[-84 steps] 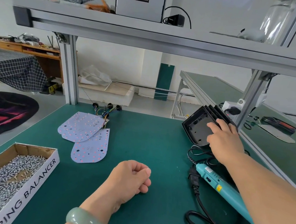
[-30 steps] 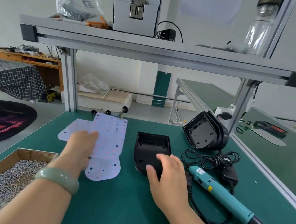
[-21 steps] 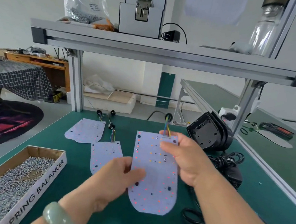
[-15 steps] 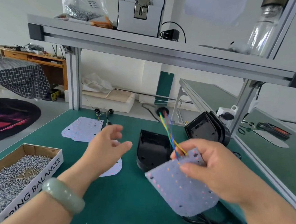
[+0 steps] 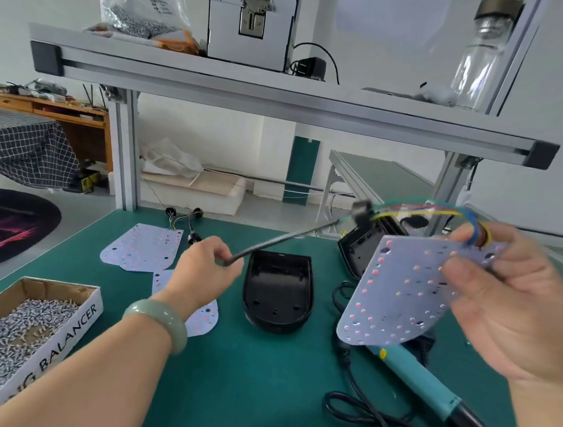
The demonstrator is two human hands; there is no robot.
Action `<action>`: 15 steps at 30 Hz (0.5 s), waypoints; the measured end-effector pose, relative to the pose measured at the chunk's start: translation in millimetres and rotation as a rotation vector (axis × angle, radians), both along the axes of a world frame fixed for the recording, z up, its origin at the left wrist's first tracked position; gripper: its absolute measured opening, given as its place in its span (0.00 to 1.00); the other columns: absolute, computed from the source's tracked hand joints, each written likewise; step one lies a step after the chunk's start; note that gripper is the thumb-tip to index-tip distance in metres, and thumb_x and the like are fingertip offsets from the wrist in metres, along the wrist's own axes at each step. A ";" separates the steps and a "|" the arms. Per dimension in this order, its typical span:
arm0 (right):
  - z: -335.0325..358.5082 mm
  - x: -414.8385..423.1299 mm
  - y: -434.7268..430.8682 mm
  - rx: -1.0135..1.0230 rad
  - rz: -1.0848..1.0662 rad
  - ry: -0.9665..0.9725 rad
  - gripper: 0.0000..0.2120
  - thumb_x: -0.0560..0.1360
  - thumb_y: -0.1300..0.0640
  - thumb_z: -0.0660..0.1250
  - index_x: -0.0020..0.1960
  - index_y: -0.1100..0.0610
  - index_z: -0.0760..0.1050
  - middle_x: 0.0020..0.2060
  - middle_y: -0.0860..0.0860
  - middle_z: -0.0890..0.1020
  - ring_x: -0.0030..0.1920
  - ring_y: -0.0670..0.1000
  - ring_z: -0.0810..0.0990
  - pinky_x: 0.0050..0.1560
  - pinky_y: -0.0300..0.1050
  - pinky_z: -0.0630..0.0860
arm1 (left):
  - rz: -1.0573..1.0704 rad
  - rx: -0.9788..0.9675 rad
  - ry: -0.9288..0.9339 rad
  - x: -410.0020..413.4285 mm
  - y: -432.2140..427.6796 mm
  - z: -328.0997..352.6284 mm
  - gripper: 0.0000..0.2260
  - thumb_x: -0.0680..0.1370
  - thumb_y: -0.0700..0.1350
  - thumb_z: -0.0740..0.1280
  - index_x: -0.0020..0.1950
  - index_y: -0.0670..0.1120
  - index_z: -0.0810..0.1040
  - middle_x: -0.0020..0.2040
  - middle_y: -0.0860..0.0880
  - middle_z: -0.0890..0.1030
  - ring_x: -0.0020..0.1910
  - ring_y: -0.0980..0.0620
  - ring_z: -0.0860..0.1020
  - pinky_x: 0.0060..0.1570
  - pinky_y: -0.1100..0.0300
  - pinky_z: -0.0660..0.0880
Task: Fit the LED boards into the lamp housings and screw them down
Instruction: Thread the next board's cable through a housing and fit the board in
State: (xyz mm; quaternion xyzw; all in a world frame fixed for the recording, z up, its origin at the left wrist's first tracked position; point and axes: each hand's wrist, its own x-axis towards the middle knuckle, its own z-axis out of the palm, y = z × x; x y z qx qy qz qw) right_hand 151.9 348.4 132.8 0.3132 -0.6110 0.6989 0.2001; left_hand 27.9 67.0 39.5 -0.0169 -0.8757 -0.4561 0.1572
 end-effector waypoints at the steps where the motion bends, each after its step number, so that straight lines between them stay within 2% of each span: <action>1: -2.9 -2.5 -0.9 -0.037 0.013 -0.028 0.10 0.65 0.61 0.70 0.44 0.48 0.82 0.39 0.47 0.84 0.41 0.47 0.81 0.47 0.40 0.78 | 0.003 0.134 -0.039 2.0 2.6 2.7 0.09 0.75 0.49 0.67 0.38 0.47 0.72 0.34 0.49 0.77 0.36 0.48 0.80 0.42 0.54 0.77; 3: -8.6 -6.6 -6.1 -0.089 0.037 -0.117 0.15 0.67 0.65 0.64 0.43 0.48 0.82 0.38 0.47 0.84 0.39 0.48 0.82 0.44 0.40 0.79 | 0.024 0.410 -0.122 2.0 8.3 13.1 0.12 0.78 0.54 0.62 0.47 0.45 0.75 0.39 0.47 0.77 0.37 0.48 0.82 0.48 0.49 0.79; 5: -17.4 -11.4 -12.9 -0.129 0.042 -0.218 0.16 0.67 0.66 0.61 0.41 0.49 0.82 0.35 0.48 0.83 0.36 0.47 0.81 0.40 0.39 0.79 | 0.040 0.653 -0.206 3.1 11.8 28.2 0.19 0.80 0.60 0.54 0.54 0.47 0.76 0.44 0.42 0.77 0.38 0.45 0.81 0.44 0.52 0.80; 7: -29.0 -16.7 -21.8 -0.139 0.051 -0.327 0.14 0.67 0.65 0.63 0.40 0.49 0.82 0.34 0.49 0.82 0.34 0.48 0.80 0.37 0.39 0.78 | 0.053 0.880 -0.241 5.6 10.9 41.3 0.25 0.81 0.63 0.49 0.53 0.46 0.77 0.45 0.37 0.78 0.41 0.42 0.81 0.40 0.56 0.78; 9: -42.0 -23.1 -31.5 -0.159 0.067 -0.451 0.12 0.66 0.65 0.65 0.41 0.51 0.82 0.34 0.50 0.82 0.33 0.49 0.80 0.35 0.41 0.79 | 0.060 1.064 -0.230 8.4 7.2 49.1 0.26 0.80 0.63 0.50 0.49 0.43 0.78 0.43 0.35 0.78 0.42 0.41 0.81 0.38 0.56 0.79; 11: -54.2 -31.0 -40.4 -0.209 0.066 -0.577 0.11 0.66 0.65 0.66 0.47 0.55 0.80 0.37 0.53 0.83 0.35 0.51 0.82 0.35 0.44 0.80 | 0.044 1.151 -0.195 14.5 7.5 52.0 0.19 0.80 0.57 0.60 0.45 0.41 0.75 0.41 0.38 0.79 0.38 0.45 0.82 0.35 0.58 0.81; 13: -64.6 -40.8 -49.0 -0.252 0.029 -0.690 0.08 0.70 0.65 0.66 0.49 0.60 0.79 0.39 0.55 0.85 0.36 0.52 0.83 0.35 0.44 0.80 | 0.000 1.201 -0.125 20.5 11.8 50.1 0.10 0.77 0.42 0.69 0.39 0.43 0.71 0.35 0.44 0.77 0.31 0.51 0.81 0.33 0.65 0.80; 15: -74.3 -52.1 -56.3 -0.288 -0.037 -0.802 0.07 0.76 0.64 0.64 0.51 0.63 0.78 0.42 0.57 0.85 0.37 0.54 0.84 0.35 0.45 0.80 | 0.015 1.160 -0.044 24.6 16.3 43.0 0.17 0.74 0.32 0.69 0.34 0.47 0.65 0.28 0.49 0.74 0.27 0.54 0.78 0.30 0.67 0.77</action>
